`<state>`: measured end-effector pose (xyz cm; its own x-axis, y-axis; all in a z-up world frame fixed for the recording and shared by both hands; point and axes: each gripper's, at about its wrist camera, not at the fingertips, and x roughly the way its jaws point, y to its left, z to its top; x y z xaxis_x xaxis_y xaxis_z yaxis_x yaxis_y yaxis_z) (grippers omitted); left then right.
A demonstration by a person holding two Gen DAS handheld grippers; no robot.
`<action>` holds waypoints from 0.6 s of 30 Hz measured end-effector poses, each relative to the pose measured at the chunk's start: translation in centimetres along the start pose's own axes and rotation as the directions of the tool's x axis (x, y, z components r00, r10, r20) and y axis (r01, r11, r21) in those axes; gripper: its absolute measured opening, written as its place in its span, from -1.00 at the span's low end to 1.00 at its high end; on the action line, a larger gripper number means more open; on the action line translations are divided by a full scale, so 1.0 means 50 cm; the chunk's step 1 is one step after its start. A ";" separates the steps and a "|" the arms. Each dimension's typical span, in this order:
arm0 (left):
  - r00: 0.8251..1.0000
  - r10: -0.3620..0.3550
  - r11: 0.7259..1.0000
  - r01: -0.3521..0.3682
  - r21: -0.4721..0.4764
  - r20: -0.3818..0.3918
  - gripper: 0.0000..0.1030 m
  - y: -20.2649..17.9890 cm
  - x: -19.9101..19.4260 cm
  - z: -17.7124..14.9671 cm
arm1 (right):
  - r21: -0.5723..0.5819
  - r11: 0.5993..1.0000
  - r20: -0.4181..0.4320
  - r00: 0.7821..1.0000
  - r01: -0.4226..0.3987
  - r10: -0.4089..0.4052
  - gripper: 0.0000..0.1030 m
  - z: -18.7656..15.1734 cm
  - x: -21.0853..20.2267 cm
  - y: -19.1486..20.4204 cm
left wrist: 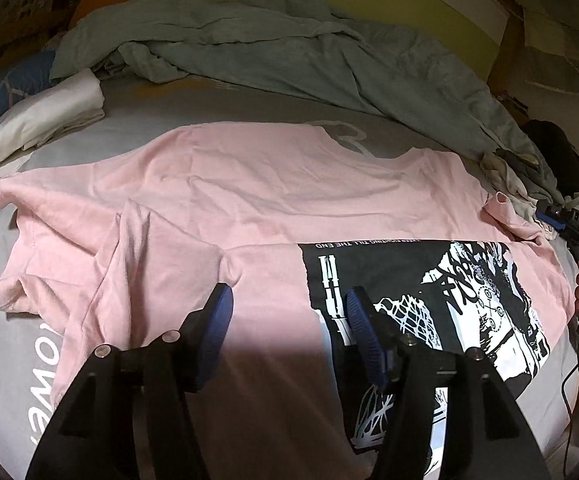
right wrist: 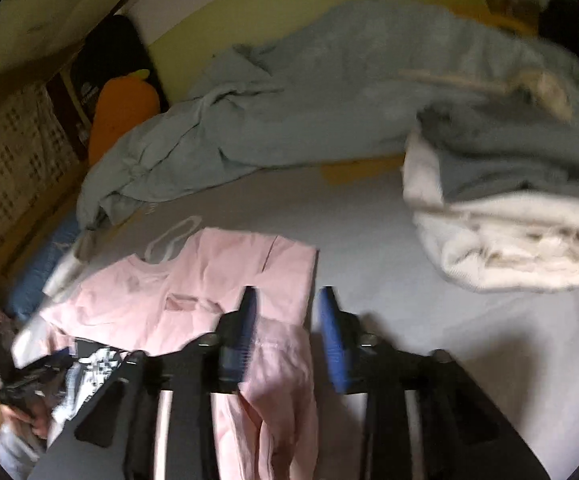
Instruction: Fold small clothes
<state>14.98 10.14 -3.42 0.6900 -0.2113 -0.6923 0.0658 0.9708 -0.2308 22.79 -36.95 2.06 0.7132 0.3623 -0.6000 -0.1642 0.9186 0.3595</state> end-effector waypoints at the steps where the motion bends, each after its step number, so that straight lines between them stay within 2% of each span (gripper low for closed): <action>1: 1.000 0.001 1.000 -0.001 0.002 -0.002 0.14 -0.001 0.001 0.000 | 0.017 1.000 -0.007 1.000 0.007 -0.007 0.07 -0.002 0.006 -0.005; 2: 1.000 0.002 1.000 -0.002 0.004 -0.002 0.15 -0.002 0.001 0.000 | 0.024 0.999 -0.003 0.999 0.032 -0.032 0.16 -0.005 0.012 -0.003; 4: 1.000 0.007 1.000 -0.007 0.008 -0.002 0.16 -0.004 0.001 0.000 | 0.022 0.998 -0.022 0.998 0.066 -0.066 0.16 -0.013 0.029 -0.006; 7: 1.000 0.019 1.000 -0.019 0.017 -0.001 0.17 -0.008 0.002 -0.001 | 0.001 1.000 -0.094 0.995 -0.023 0.023 0.11 -0.030 0.054 0.003; 9: 1.000 0.018 1.000 -0.018 0.021 -0.002 0.21 -0.009 0.002 -0.001 | -0.046 0.999 -0.140 0.990 -0.025 0.019 -0.47 -0.040 0.066 0.020; 10: 1.000 0.016 1.000 -0.016 0.022 -0.003 0.21 -0.009 0.003 0.000 | -0.054 0.999 -0.143 0.990 0.000 -0.008 -0.55 -0.043 0.067 0.025; 11: 1.000 0.015 1.000 -0.015 0.023 -0.003 0.22 -0.009 0.003 0.000 | -0.046 0.998 -0.123 0.991 0.048 -0.053 -0.74 -0.044 0.061 0.027; 13: 1.000 0.018 1.000 -0.018 0.024 -0.003 0.22 -0.010 0.004 -0.001 | -0.011 0.984 -0.047 0.982 0.180 -0.180 -0.83 -0.044 0.035 0.024; 15: 1.000 0.027 0.999 -0.027 0.025 -0.002 0.23 -0.012 0.003 -0.001 | 0.023 0.952 0.028 0.952 0.305 -0.305 -0.85 -0.054 -0.004 0.016; 16: 0.999 0.034 0.999 -0.034 0.031 -0.002 0.24 -0.014 0.004 -0.001 | 0.042 0.929 0.047 0.928 0.368 -0.370 -0.85 -0.065 -0.028 0.010; 18: 0.999 0.042 0.998 -0.042 0.040 -0.004 0.26 -0.018 0.006 -0.001 | 0.092 0.906 0.027 0.909 0.412 -0.416 -0.85 -0.077 -0.053 -0.006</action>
<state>15.06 9.21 -3.46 0.6890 -0.1707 -0.7044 0.0658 0.9826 -0.1738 18.32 -37.59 0.77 0.7347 -0.0573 -0.6760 0.2078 0.9675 0.1439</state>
